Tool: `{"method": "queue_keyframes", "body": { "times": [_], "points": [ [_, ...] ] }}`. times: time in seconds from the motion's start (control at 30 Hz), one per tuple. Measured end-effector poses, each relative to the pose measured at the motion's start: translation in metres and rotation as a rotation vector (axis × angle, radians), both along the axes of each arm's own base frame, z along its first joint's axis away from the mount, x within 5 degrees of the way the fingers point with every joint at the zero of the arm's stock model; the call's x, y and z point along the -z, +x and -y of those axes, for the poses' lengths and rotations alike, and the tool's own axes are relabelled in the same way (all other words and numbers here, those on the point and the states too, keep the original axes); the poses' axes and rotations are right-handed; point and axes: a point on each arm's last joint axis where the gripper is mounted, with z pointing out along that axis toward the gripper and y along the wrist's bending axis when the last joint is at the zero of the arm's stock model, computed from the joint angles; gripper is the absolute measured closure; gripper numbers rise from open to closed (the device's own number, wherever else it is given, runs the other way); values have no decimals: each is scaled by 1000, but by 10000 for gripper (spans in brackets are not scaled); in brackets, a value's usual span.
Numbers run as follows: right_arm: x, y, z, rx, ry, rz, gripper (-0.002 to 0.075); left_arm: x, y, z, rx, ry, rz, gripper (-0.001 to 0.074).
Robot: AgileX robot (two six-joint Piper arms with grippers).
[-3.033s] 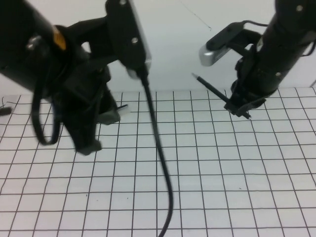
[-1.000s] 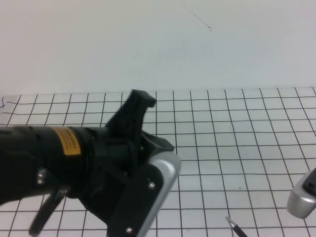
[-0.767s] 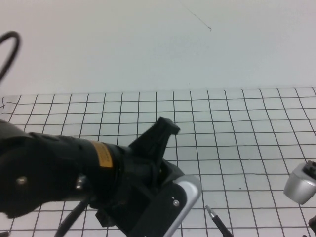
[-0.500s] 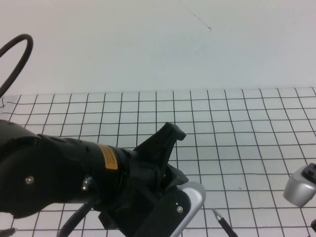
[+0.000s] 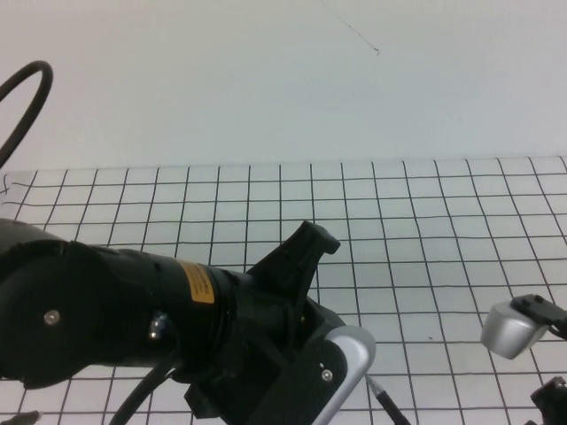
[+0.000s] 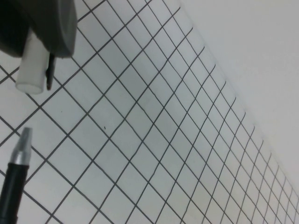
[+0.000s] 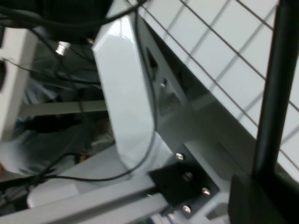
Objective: Cap the pen
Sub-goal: Put the cap on the pen
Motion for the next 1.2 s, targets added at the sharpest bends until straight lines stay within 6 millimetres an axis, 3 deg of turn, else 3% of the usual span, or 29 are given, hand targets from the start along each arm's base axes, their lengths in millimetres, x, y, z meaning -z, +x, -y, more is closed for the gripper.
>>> {"method": "queue_keyframes", "body": {
  "times": [0.23,0.73,1.2],
  "points": [
    [-7,0,-6,-13,107,6,728,1,-1,0,1,-3,-23,659],
    [-1,0,-1,-4,18,3,727,1,-2,1,2,-9,-39,659],
    [-3,0,-2,1,40,-5,727,0,-2,1,-1,-12,-38,659]
  ]
}}
